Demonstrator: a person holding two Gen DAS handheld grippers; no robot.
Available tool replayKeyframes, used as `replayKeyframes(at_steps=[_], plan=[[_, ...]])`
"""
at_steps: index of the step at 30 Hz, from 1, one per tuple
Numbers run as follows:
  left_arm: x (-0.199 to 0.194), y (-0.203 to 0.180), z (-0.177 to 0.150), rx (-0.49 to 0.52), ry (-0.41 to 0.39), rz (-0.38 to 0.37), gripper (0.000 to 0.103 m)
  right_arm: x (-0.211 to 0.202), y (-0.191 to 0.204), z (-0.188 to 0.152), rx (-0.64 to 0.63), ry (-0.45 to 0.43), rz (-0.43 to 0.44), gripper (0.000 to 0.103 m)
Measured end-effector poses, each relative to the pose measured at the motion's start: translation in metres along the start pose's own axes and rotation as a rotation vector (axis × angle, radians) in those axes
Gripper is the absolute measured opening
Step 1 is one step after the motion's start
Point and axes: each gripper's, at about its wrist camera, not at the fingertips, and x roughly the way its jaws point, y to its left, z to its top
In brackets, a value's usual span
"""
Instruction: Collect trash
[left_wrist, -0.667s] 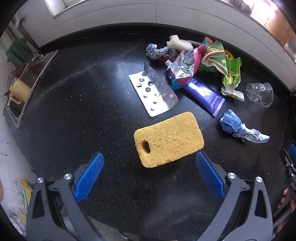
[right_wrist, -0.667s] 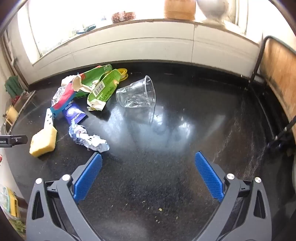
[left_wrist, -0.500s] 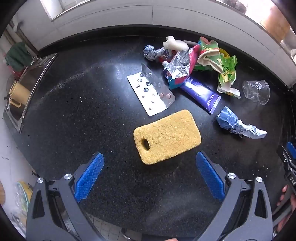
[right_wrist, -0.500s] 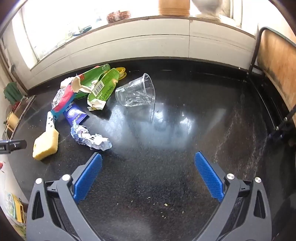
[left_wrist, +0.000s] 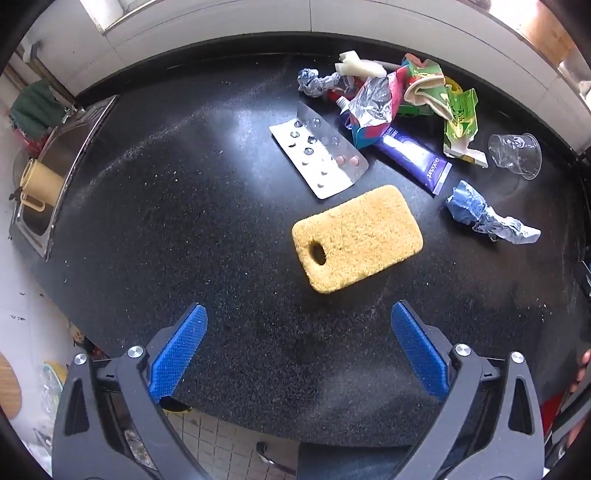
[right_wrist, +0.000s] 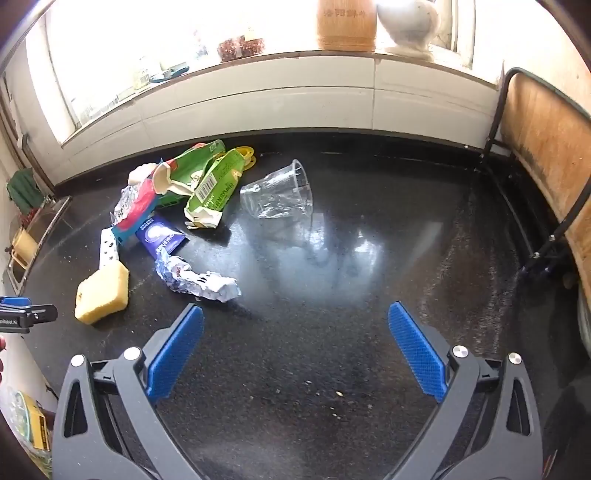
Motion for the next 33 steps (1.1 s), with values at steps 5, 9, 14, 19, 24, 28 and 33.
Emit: replayKeyframes(at_steps=[5, 9, 14, 19, 24, 28, 33], plan=[[-0.003, 0.006, -0.004, -0.011, -0.004, -0.008, 0.097, 0.0, -0.008, -0.007, 0.041, 0.025, -0.001, 0.097], [-0.004, 0.006, -0.004, -0.024, 0.004, -0.011, 0.097, 0.001, -0.012, -0.013, 0.085, 0.052, 0.022, 0.097], [-0.005, 0.004, -0.007, -0.033, 0.008, -0.036, 0.097, 0.001, -0.021, -0.017, 0.149, 0.078, 0.028, 0.097], [-0.005, -0.001, -0.011, -0.032, 0.018, -0.065, 0.097, -0.001, -0.026, -0.024, 0.182, 0.079, 0.017, 0.097], [-0.006, -0.005, -0.01, -0.018, 0.017, -0.06, 0.097, -0.002, -0.03, -0.029, 0.197, 0.085, 0.008, 0.097], [-0.005, -0.007, -0.008, -0.018, 0.02, -0.056, 0.097, -0.003, -0.031, -0.031, 0.197, 0.086, 0.003, 0.097], [-0.002, -0.007, -0.006, -0.024, 0.027, -0.061, 0.097, -0.001, -0.032, -0.032, 0.205, 0.093, -0.004, 0.097]])
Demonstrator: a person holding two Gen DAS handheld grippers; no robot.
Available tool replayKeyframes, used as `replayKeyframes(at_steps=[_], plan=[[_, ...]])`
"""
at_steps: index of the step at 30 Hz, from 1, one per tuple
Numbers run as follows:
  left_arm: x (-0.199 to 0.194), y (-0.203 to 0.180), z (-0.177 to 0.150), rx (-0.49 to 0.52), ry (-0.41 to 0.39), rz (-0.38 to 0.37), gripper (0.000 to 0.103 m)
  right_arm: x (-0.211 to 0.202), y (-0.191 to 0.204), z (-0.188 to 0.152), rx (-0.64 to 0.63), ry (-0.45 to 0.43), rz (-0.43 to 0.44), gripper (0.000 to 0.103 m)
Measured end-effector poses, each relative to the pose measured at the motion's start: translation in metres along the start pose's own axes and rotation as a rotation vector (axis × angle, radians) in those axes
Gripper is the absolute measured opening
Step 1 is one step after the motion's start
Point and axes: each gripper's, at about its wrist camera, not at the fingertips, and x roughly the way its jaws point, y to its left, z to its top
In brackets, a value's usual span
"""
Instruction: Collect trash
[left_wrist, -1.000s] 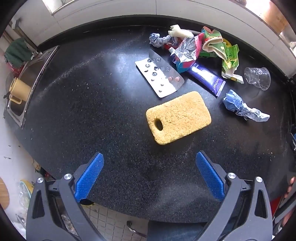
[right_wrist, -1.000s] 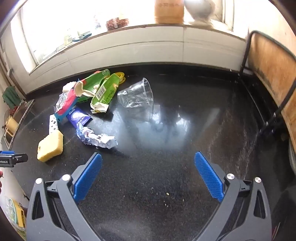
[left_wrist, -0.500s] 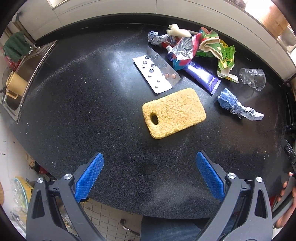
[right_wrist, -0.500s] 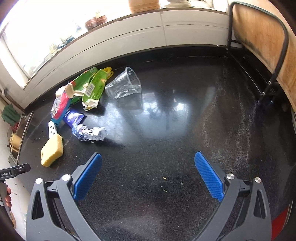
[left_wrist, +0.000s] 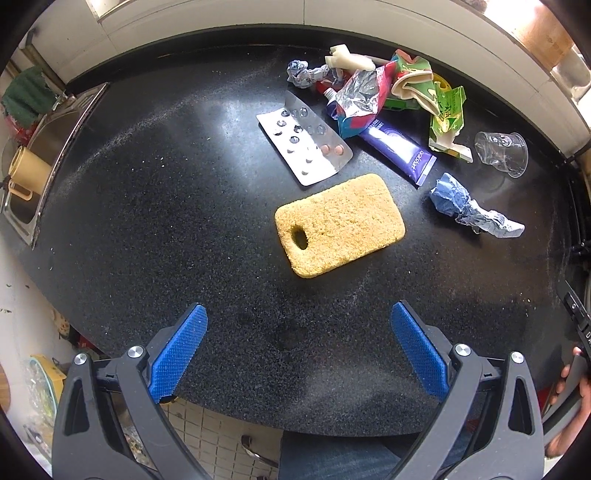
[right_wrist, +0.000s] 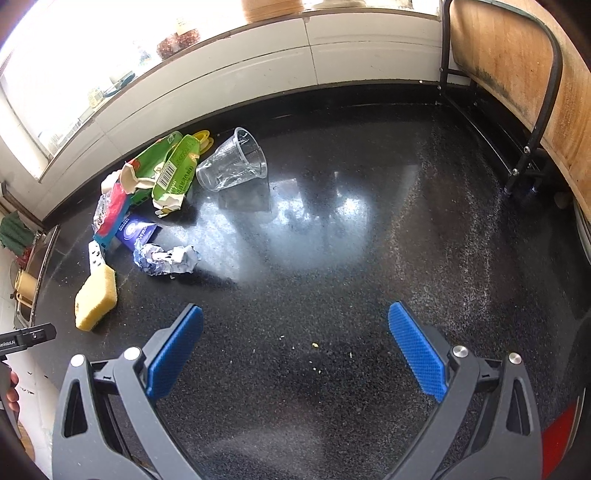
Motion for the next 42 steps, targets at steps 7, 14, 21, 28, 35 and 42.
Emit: replayKeyframes(at_steps=[7, 14, 21, 28, 35, 42], plan=[[0.004, -0.001, 0.003, 0.0, 0.007, -0.001, 0.097, 0.004, 0.003, 0.004, -0.001, 0.003, 0.001, 0.097], [0.006, 0.001, 0.007, -0.006, 0.01, 0.002, 0.097, 0.007, 0.006, 0.006, -0.007, 0.003, 0.001, 0.097], [0.011, 0.002, 0.011, -0.01, 0.019, -0.003, 0.097, 0.009, 0.007, 0.008, -0.014, 0.008, -0.002, 0.097], [0.016, 0.001, 0.01, -0.006, 0.03, -0.002, 0.097, 0.013, 0.009, 0.01, -0.015, 0.009, -0.009, 0.097], [0.021, 0.003, 0.011, -0.011, 0.041, -0.004, 0.097, 0.013, 0.01, 0.01, -0.02, 0.011, -0.01, 0.097], [0.026, 0.001, 0.013, -0.002, 0.055, -0.006, 0.097, 0.017, 0.007, 0.007, -0.01, 0.023, -0.017, 0.097]])
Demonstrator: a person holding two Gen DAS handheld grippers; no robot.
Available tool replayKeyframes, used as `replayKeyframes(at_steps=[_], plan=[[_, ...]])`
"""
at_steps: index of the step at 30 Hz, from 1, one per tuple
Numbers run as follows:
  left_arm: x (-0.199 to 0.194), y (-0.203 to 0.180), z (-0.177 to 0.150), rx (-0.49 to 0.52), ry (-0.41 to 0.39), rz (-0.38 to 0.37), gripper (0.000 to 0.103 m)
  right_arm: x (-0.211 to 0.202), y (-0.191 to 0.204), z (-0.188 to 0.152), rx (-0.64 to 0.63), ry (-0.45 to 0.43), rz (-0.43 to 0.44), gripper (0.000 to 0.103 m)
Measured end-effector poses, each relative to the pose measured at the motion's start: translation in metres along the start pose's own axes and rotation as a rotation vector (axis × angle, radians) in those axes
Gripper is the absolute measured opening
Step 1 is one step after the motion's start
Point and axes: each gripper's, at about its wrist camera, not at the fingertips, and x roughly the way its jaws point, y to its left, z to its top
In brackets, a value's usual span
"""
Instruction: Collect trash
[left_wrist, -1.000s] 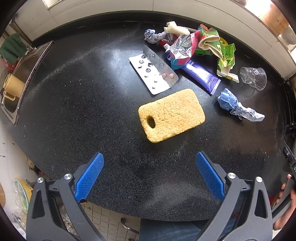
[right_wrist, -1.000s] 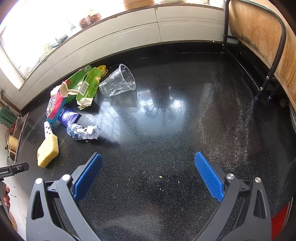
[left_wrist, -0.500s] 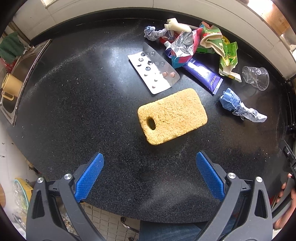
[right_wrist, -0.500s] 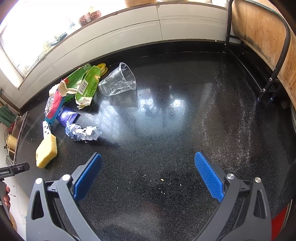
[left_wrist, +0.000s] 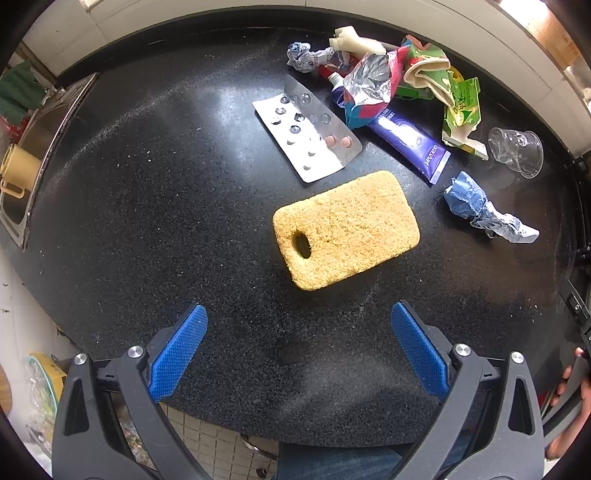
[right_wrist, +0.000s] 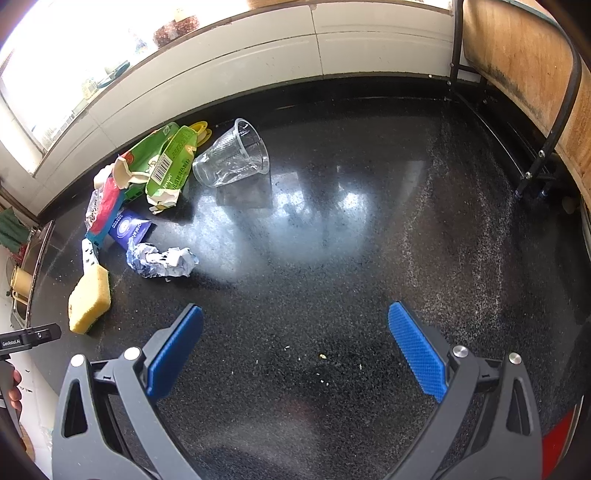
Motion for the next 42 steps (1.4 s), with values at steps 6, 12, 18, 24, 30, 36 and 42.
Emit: replayKeyframes(at_steps=[6, 12, 18, 24, 30, 36, 42], plan=[[0.004, -0.005, 0.004, 0.027, 0.006, 0.01, 0.097, 0.004, 0.0, 0.002, -0.006, 0.004, -0.006, 0.097], [0.015, -0.018, 0.025, 0.166, 0.006, 0.076, 0.097, 0.013, 0.023, 0.018, -0.128, 0.032, 0.017, 0.097], [0.035, -0.034, 0.037, 0.312, 0.078, 0.043, 0.097, 0.036, 0.079, 0.048, -0.361, 0.136, 0.107, 0.097], [0.068, -0.039, 0.05, 0.36, 0.165, 0.044, 0.097, 0.084, 0.148, 0.059, -0.761, 0.276, 0.075, 0.097], [0.072, -0.032, 0.056, 0.351, 0.187, -0.008, 0.098, 0.122, 0.175, 0.052, -0.907, 0.402, 0.041, 0.097], [0.067, -0.031, 0.046, 0.352, 0.133, -0.019, 0.098, 0.138, 0.194, 0.041, -0.903, 0.436, 0.068, 0.098], [0.056, -0.034, 0.047, 0.373, 0.046, -0.035, 0.083, 0.136, 0.193, 0.033, -0.844, 0.418, 0.062, 0.095]])
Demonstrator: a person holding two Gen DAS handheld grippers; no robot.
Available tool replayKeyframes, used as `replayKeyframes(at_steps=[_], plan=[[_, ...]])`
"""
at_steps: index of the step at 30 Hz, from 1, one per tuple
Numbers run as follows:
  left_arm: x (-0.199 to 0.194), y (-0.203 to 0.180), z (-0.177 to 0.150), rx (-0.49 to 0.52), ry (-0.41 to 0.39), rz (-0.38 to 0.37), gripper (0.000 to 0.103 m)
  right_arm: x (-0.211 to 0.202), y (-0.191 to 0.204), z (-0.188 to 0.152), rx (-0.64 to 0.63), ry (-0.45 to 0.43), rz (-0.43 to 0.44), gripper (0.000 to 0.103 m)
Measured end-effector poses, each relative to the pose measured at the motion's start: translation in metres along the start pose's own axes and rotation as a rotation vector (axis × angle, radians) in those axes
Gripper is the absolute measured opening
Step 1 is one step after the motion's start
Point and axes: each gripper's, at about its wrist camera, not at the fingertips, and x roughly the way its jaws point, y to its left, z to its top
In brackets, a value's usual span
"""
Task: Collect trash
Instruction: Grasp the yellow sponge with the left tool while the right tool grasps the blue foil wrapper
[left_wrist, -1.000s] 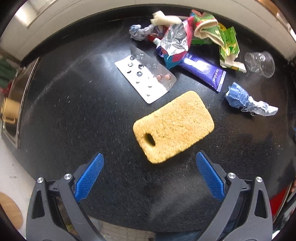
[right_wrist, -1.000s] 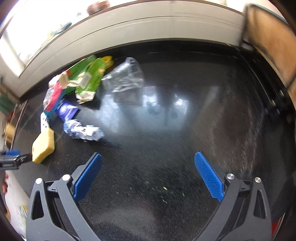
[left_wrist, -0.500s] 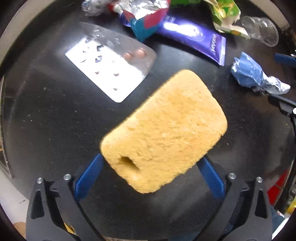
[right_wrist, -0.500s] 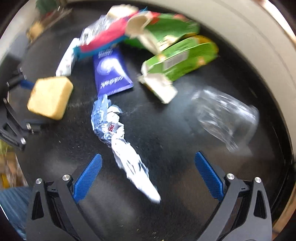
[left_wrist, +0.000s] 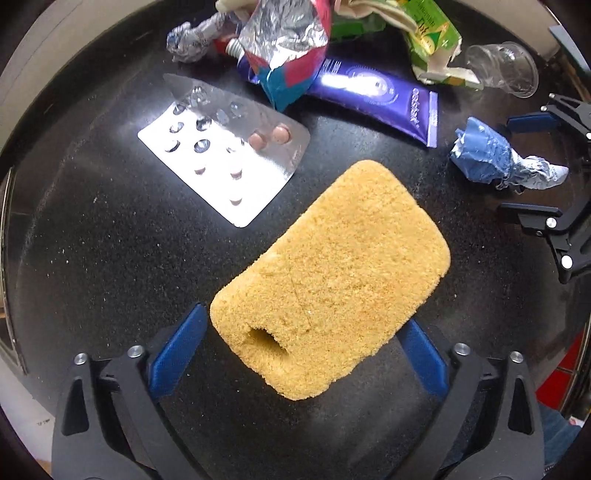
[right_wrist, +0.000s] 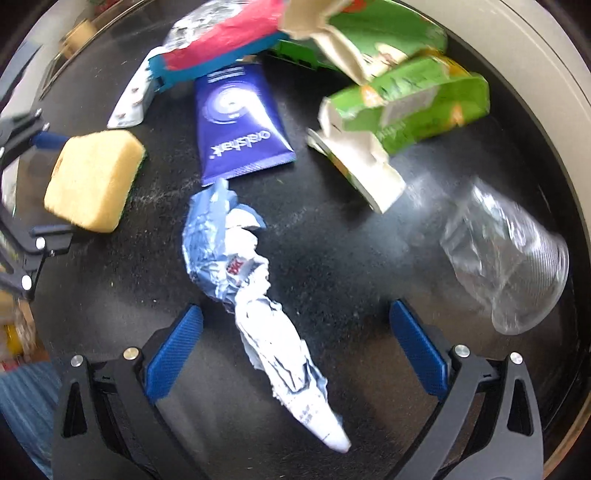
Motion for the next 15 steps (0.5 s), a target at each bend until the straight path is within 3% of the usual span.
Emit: replayKeyframes(at_steps=[1, 2, 5, 10, 15], plan=[[-0.006, 0.0, -0.002, 0.003, -0.02, 0.002, 0.057, -0.006, 0.002, -0.002, 0.004, -0.02, 0.002, 0.073], [-0.01, -0.002, -0.001, -0.004, -0.019, -0.016, 0.051, -0.016, 0.006, -0.01, -0.009, -0.049, 0.011, 0.016], [-0.016, -0.003, -0.002, -0.044, -0.027, -0.087, 0.046, -0.025, 0.007, -0.015, 0.011, -0.062, 0.0, 0.017], [-0.04, 0.007, -0.011, -0.111, -0.084, -0.118, 0.045, -0.045, -0.008, -0.029, 0.1, -0.116, -0.029, 0.017], [-0.058, 0.045, -0.042, -0.232, -0.126, -0.107, 0.045, -0.057, -0.002, -0.016, 0.101, -0.129, -0.023, 0.017]])
